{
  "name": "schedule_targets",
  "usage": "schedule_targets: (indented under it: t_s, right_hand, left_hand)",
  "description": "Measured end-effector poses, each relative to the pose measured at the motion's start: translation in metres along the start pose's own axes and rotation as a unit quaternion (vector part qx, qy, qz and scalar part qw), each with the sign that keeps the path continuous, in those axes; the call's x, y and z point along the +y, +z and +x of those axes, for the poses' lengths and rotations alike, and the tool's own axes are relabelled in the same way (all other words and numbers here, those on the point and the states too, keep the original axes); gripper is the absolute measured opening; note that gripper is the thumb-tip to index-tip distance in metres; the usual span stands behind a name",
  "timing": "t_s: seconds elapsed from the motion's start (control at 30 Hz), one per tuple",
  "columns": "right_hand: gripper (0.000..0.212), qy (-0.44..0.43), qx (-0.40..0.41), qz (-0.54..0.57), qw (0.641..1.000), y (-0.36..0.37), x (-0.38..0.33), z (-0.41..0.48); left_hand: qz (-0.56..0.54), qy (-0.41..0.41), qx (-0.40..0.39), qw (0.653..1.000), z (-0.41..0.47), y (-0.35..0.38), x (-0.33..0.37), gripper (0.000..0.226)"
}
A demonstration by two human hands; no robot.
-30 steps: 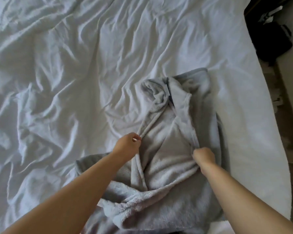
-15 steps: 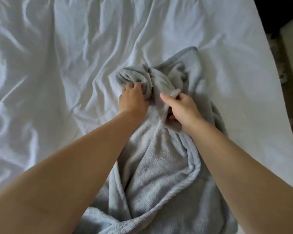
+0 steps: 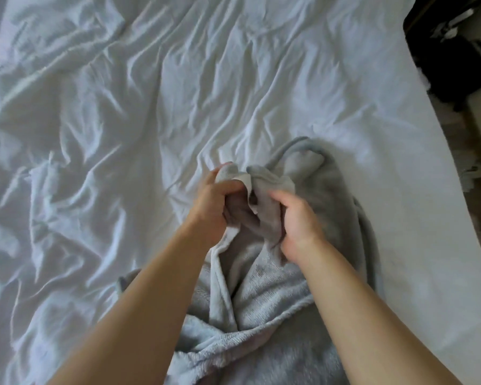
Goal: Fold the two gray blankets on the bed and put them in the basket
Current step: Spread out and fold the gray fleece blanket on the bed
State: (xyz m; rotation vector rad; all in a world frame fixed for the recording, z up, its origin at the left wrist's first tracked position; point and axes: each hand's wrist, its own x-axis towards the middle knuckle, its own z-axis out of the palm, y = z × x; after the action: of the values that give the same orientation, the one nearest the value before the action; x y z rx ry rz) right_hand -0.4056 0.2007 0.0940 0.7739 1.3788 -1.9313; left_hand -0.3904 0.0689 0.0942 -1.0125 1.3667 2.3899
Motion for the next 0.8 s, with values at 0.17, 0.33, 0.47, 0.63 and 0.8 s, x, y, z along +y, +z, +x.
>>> schedule_targets:
  t_s: [0.17, 0.33, 0.47, 0.63, 0.8]
  right_hand:
    - [0.024, 0.088, -0.147, 0.015, 0.985, 0.028, -0.016, -0.078]
    - [0.024, 0.084, -0.222, 0.166, 0.957, 0.044, -0.048, -0.159]
    - [0.019, -0.03, -0.181, 0.189, 0.965, 0.059, -0.066, -0.197]
    - [0.047, -0.03, -0.192, 0.12, 0.974, 0.06, -0.073, -0.233]
    - [0.058, -0.06, -0.287, 0.098, 0.951, 0.073, -0.078, -0.279]
  left_hand:
    - [0.158, 0.065, -0.07, 0.983, -0.091, 0.007, 0.035, 0.019]
    - [0.232, 0.187, -0.064, 0.952, -0.184, 0.023, 0.086, 0.033]
    - [0.365, 0.361, 0.06, 0.856, -0.236, 0.036, 0.122, 0.042]
    - [0.001, 0.357, 0.021, 0.934, -0.274, 0.033, 0.139, 0.037]
    - [-0.106, 0.308, -0.072, 0.943, -0.308, 0.043, 0.134, 0.03]
